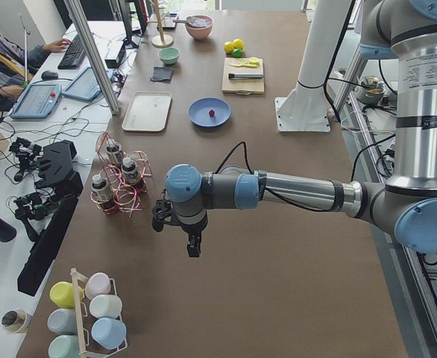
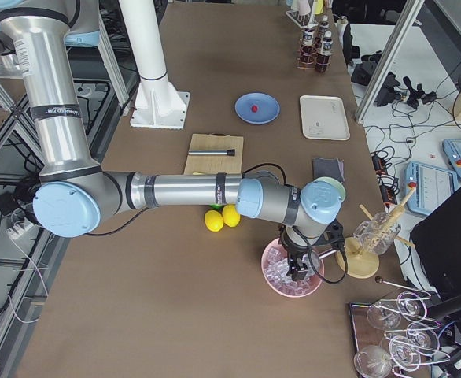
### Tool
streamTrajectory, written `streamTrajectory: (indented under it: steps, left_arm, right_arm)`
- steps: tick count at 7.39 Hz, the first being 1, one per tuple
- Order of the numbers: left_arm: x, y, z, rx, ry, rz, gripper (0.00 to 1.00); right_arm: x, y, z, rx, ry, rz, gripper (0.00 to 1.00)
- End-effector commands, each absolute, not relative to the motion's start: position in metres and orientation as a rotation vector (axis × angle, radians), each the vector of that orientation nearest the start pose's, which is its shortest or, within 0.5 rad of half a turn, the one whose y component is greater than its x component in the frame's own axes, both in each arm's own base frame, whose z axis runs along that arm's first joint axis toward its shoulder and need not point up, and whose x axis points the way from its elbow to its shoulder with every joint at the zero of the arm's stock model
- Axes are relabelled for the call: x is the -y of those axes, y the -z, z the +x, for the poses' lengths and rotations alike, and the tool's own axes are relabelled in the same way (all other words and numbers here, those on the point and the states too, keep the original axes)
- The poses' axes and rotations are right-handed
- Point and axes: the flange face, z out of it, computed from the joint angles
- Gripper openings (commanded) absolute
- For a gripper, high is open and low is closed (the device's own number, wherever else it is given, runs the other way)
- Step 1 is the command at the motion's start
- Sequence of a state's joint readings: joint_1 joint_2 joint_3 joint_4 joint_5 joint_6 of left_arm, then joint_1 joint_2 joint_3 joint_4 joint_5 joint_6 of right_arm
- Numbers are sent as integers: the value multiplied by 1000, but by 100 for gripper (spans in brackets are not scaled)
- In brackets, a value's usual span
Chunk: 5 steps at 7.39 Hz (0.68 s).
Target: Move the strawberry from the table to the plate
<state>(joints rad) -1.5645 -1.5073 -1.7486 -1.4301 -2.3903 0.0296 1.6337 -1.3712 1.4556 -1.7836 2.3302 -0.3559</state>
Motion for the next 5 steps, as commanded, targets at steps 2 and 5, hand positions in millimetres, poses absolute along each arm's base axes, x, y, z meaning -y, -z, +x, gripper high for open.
streamTrajectory:
  steps: [2, 5]
  left_arm:
    - [463, -612, -58, -821, -25, -13, 97]
    - [467, -608, -57, -819, -30, -5, 97]
  right_arm:
    - [557, -626, 101, 754, 232, 44, 100]
    - [556, -628, 101, 753, 230, 40, 100]
